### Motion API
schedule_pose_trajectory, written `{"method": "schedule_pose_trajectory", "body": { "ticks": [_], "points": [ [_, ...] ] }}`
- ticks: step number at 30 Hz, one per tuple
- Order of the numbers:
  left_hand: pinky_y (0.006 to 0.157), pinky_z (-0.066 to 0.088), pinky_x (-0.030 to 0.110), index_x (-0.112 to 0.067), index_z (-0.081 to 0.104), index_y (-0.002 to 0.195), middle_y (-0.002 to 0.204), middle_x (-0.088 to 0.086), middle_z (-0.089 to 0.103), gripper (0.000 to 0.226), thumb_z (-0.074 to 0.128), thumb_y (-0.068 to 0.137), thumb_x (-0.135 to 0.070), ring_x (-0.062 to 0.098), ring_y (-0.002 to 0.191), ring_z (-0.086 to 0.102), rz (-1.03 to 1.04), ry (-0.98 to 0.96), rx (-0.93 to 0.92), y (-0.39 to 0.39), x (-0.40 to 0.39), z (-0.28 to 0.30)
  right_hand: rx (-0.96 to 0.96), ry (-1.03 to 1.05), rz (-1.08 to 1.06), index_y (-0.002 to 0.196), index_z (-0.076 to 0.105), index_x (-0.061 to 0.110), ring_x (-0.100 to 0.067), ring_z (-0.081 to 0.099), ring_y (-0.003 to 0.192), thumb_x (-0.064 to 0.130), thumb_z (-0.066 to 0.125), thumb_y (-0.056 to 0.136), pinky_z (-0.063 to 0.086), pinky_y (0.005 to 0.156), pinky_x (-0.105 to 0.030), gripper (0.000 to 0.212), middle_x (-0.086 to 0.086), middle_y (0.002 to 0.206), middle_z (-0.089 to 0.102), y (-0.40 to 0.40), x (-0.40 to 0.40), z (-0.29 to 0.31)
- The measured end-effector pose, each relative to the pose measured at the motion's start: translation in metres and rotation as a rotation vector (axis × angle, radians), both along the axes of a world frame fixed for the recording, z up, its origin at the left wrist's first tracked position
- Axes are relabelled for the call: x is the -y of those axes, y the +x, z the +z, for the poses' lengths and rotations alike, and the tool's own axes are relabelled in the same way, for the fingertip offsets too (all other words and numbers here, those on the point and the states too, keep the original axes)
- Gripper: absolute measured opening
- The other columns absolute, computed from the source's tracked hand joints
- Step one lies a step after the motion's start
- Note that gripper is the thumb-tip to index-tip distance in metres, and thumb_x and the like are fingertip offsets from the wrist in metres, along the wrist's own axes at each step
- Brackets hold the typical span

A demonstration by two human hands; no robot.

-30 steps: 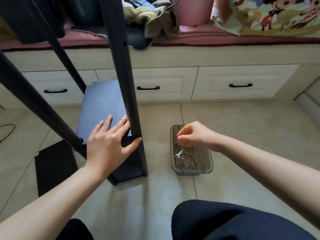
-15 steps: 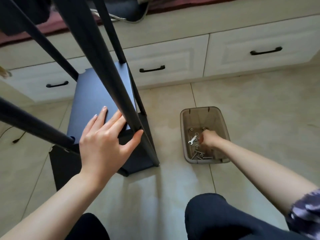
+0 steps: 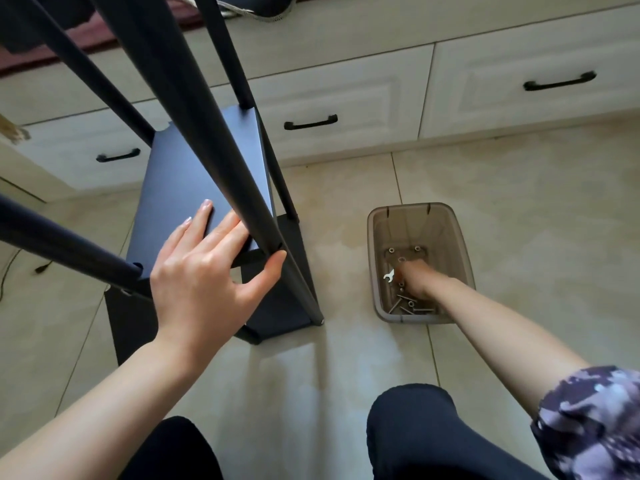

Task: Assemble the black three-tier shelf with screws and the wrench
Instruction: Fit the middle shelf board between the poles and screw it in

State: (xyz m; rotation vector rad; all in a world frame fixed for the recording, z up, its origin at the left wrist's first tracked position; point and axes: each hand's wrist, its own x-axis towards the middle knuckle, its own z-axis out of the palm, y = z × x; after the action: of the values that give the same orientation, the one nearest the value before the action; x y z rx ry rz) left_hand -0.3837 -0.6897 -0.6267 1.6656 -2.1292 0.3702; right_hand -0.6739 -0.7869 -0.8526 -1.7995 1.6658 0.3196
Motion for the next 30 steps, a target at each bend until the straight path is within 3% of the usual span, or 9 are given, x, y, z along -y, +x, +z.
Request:
{"method": "schedule_pose_trajectory", "body": {
  "ticks": [3, 11, 19, 26, 30],
  "points": [
    [0.103, 0.047, 0.054, -0.013, 0.072, 0.123, 0.131, 0.005, 0.067, 0.049, 0.060, 0.095, -0.051, 0.035, 0.132, 0.055, 0.001, -0.011, 0.002, 0.000, 0.000, -0.001, -0.015, -0.019, -0.015, 0.126, 0.053, 0.009, -0.032, 0.058, 0.109, 0.001, 0.039, 0.099, 0.039, 0.078, -0.029, 0.032, -0.017, 0.124, 0.057, 0.004, 0.002, -0.003],
    [0.101, 0.048, 0.054, -0.013, 0.073, 0.122, 0.130, 0.005, 0.067, 0.047, 0.062, 0.094, -0.049, 0.035, 0.129, 0.058, 0.004, -0.019, -0.005, -0.001, 0.000, -0.001, 0.007, -0.023, -0.052, 0.135, 0.051, 0.010, -0.032, 0.058, 0.112, -0.001, 0.038, 0.098, 0.040, 0.080, -0.028, 0.041, -0.018, 0.127, 0.057, 0.004, 0.000, -0.011],
    [0.099, 0.049, 0.053, -0.011, 0.074, 0.119, 0.128, 0.005, 0.069, 0.045, 0.062, 0.094, -0.046, 0.036, 0.126, 0.060, 0.002, -0.039, 0.002, -0.001, 0.001, -0.001, 0.025, -0.009, -0.025, 0.128, 0.054, 0.010, -0.032, 0.057, 0.113, -0.002, 0.041, 0.095, 0.043, 0.082, -0.030, 0.038, -0.016, 0.126, 0.058, -0.001, 0.002, -0.006],
    [0.101, 0.048, 0.053, -0.011, 0.073, 0.120, 0.129, 0.005, 0.068, 0.048, 0.060, 0.094, -0.049, 0.036, 0.128, 0.058, -0.004, -0.030, -0.007, -0.001, 0.000, -0.001, 0.046, 0.061, 0.173, 0.108, 0.063, 0.017, -0.016, 0.044, 0.091, -0.004, 0.049, 0.086, 0.029, 0.053, -0.013, 0.034, 0.000, 0.110, 0.044, -0.003, -0.003, -0.002],
    [0.100, 0.049, 0.053, -0.011, 0.074, 0.119, 0.128, 0.005, 0.068, 0.047, 0.060, 0.094, -0.048, 0.036, 0.127, 0.059, -0.006, -0.044, -0.001, -0.001, 0.001, -0.002, -0.013, 0.045, 0.194, 0.116, 0.057, 0.011, -0.023, 0.050, 0.094, -0.005, 0.048, 0.088, 0.037, 0.067, -0.024, 0.034, -0.010, 0.122, 0.051, 0.001, -0.004, -0.003]
  ]
}}
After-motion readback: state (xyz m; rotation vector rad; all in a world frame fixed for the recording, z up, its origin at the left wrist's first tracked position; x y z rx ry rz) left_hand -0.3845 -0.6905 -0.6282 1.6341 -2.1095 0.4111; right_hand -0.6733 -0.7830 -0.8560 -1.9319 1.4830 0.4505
